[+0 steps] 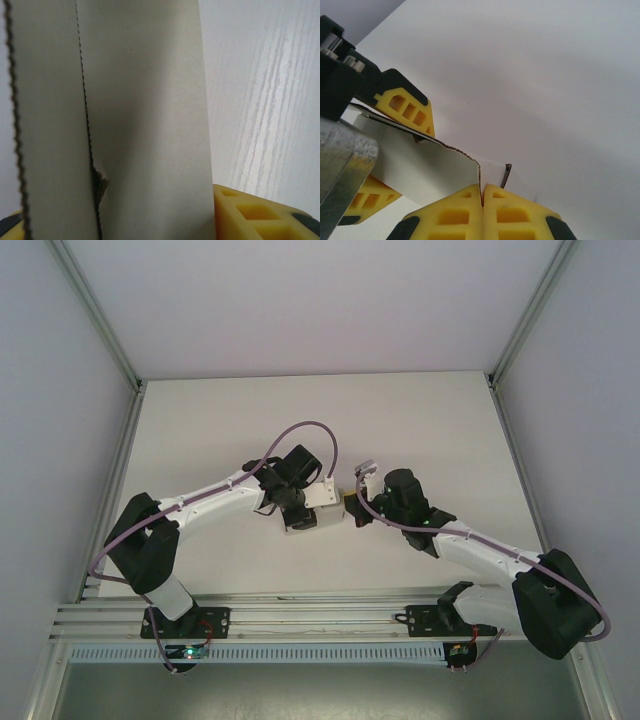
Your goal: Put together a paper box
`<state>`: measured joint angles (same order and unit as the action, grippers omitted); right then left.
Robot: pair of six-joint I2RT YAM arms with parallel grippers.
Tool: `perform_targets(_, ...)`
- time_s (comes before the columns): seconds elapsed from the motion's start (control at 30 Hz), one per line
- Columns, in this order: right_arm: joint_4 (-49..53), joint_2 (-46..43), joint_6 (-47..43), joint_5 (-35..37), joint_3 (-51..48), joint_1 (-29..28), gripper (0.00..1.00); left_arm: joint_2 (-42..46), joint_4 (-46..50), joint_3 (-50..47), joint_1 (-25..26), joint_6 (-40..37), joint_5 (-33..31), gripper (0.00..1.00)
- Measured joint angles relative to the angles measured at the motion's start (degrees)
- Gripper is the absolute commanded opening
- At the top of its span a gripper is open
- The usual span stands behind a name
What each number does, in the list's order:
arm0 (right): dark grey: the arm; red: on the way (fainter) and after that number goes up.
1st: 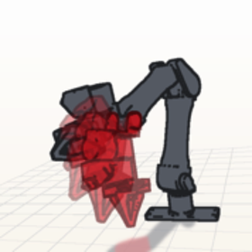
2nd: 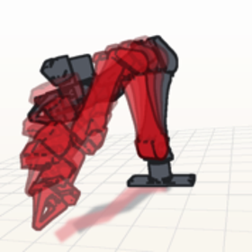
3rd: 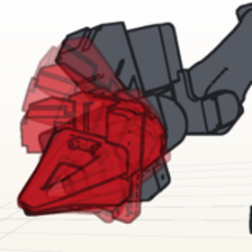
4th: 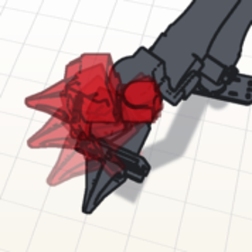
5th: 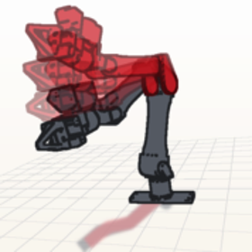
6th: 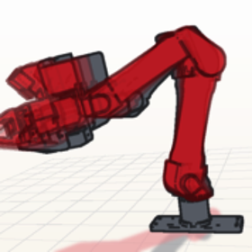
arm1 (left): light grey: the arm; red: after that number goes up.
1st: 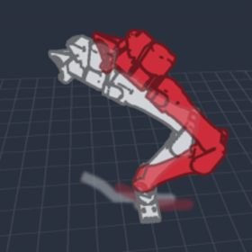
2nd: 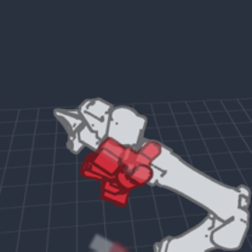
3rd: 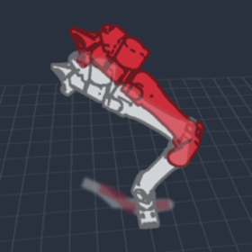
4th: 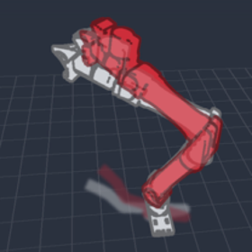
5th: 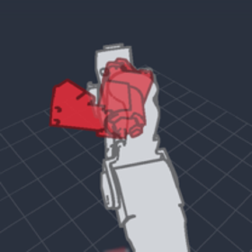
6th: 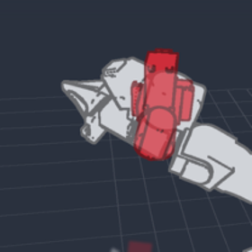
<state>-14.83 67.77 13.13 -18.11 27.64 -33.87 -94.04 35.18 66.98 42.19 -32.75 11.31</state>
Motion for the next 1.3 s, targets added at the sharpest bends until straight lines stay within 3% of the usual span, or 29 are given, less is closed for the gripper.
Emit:
perform_targets(0.57, -3.4, -4.9, -0.7, 12.9, -5.3, -6.1, 0.0, -0.5, -3.7, -0.4, -0.3, 0.0, 0.0, 0.54)
perform_targets(0.7, -6.3, -2.3, 0.0, 17.3, -5.0, -8.1, 0.0, -0.6, -4.7, -0.3, -1.1, 0.6, 0.0, 0.7)
perform_targets(0.8, -6.0, -1.8, 0.1, 19.5, -4.6, -9.2, 0.0, -0.6, -4.8, -0.3, -1.4, 1.2, 0.1, 0.96)
perform_targets(0.83, -5.5, -1.8, 0.2, 20.2, -4.3, -9.5, 0.0, -0.5, -4.8, -0.2, -1.4, 1.3, 0.3, 1.0)
perform_targets(1.17, -0.1, -1.4, 2.5, 24.2, -1.4, -11.5, 0.0, 3.9, -4.4, 0.8, -1.4, 6.1, 0.4, 1.0)
perform_targets(1.3, 3.0, -0.9, 4.2, 27.0, 0.4, -12.9, 0.0, 8.8, -4.3, 1.1, -1.3, 11.5, -3.9, 1.0)
